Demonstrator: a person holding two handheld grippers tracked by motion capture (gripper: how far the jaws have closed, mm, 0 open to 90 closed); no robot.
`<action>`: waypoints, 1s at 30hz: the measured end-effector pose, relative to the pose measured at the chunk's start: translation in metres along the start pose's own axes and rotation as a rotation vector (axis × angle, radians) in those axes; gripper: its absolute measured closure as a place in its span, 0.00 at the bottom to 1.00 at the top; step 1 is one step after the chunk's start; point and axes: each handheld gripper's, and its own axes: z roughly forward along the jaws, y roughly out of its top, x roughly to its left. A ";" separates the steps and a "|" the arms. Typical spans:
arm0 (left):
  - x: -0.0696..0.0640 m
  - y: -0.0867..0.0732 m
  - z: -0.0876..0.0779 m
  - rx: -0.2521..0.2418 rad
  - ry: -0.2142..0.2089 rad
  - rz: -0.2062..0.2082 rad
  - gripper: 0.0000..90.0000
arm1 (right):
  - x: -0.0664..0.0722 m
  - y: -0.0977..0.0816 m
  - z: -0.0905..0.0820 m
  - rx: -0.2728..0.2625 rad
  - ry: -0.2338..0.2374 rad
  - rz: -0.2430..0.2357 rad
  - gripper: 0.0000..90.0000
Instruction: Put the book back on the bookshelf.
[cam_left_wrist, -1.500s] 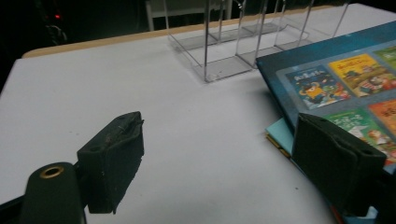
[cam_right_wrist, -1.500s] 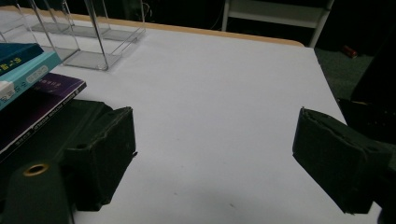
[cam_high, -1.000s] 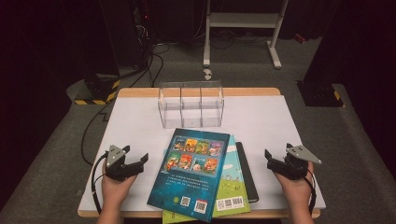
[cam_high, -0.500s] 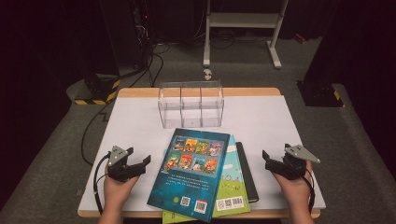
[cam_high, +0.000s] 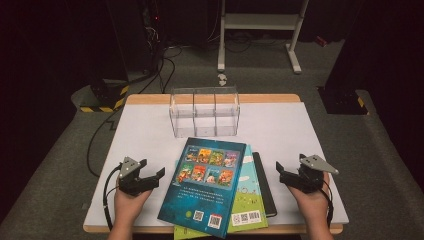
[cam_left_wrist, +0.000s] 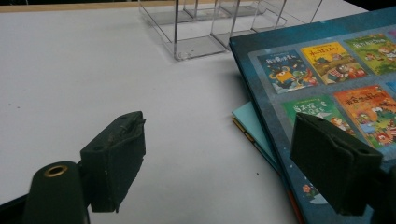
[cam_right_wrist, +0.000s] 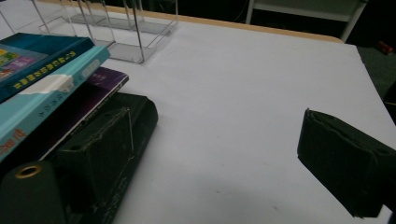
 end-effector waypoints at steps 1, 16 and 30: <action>-0.001 -0.001 0.000 0.009 0.000 0.007 0.21 | 0.002 0.001 0.000 0.001 0.003 -0.002 0.12; -0.022 -0.017 0.013 0.116 -0.048 0.044 0.21 | 0.037 0.008 -0.001 -0.008 0.107 -0.070 0.15; -0.033 -0.025 0.018 0.171 -0.088 0.036 0.21 | 0.064 0.010 -0.001 -0.011 0.168 -0.136 0.15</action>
